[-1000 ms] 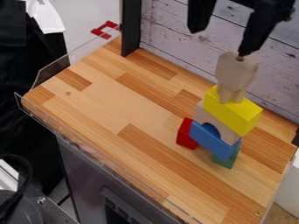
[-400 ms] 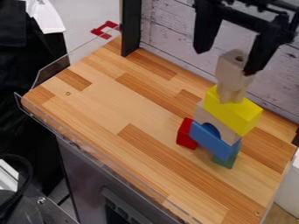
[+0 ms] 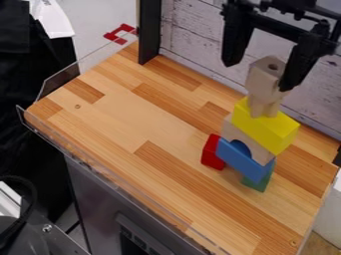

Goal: Move the block with a hole on the left side of the table

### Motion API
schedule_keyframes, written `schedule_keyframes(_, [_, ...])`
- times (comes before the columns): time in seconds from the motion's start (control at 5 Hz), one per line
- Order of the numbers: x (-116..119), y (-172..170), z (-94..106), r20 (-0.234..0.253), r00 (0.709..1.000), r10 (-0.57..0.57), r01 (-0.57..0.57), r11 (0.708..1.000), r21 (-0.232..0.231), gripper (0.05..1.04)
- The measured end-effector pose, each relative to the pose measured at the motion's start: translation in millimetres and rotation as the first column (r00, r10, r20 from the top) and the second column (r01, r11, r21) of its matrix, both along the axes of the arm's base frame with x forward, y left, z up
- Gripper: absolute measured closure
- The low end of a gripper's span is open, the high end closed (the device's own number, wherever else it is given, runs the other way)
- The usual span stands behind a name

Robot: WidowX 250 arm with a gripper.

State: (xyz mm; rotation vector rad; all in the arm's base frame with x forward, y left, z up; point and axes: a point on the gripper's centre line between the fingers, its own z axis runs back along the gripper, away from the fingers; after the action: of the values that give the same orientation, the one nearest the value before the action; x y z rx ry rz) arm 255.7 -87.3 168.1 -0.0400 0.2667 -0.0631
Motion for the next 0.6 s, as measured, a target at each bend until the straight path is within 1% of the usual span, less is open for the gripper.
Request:
schedule_keyframes(0.2, [0.0,-1.0,-3.9,0.006,1.000,0.005,-0.005,1.000,-0.007,0.417])
schedule_keyframes(0.4, [0.3,-1.4,-4.3,0.007,1.000,0.009,-0.009,1.000,-0.012,0.526])
schedule_keyframes(0.6, [0.8,-0.3,-4.3,0.010,1.000,0.021,-0.021,1.000,-0.011,0.526])
